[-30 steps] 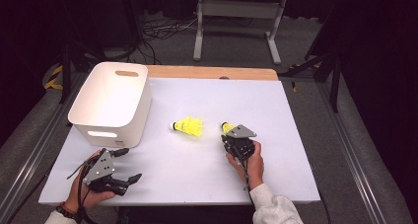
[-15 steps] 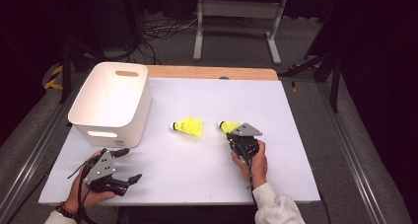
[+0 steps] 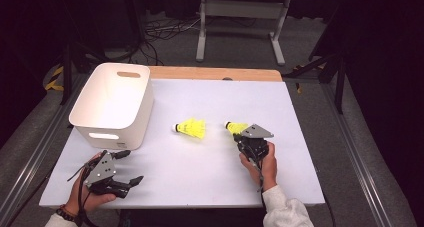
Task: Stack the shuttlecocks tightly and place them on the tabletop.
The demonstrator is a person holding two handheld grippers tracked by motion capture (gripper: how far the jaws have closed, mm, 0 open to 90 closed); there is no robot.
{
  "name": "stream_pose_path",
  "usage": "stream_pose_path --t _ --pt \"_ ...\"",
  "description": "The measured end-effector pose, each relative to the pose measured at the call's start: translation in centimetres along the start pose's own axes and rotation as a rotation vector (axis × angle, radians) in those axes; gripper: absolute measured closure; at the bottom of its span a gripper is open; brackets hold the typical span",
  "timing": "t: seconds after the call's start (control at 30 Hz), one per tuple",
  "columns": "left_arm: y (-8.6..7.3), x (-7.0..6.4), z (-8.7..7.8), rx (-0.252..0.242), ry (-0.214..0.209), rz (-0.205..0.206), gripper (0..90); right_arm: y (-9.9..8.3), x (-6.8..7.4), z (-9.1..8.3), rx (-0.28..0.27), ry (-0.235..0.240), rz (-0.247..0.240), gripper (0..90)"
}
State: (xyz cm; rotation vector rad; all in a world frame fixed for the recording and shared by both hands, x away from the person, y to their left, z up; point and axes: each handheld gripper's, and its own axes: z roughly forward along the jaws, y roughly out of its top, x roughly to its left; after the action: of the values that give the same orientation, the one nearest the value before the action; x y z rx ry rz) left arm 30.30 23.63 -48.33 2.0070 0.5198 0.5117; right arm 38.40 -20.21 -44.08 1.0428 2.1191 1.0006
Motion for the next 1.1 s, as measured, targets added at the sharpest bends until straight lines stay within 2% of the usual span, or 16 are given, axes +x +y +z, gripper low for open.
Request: stream_pose_path --t 0.63,1.1 --pt "0.0 0.0 0.0 0.002 -0.001 0.004 10.8 0.6 -0.7 -2.0 -0.046 0.060 -0.052 90.0" --pt "0.0 0.1 0.0 0.002 -0.003 0.003 10.8 0.8 -0.2 -2.7 -0.043 0.141 -0.134 90.0"
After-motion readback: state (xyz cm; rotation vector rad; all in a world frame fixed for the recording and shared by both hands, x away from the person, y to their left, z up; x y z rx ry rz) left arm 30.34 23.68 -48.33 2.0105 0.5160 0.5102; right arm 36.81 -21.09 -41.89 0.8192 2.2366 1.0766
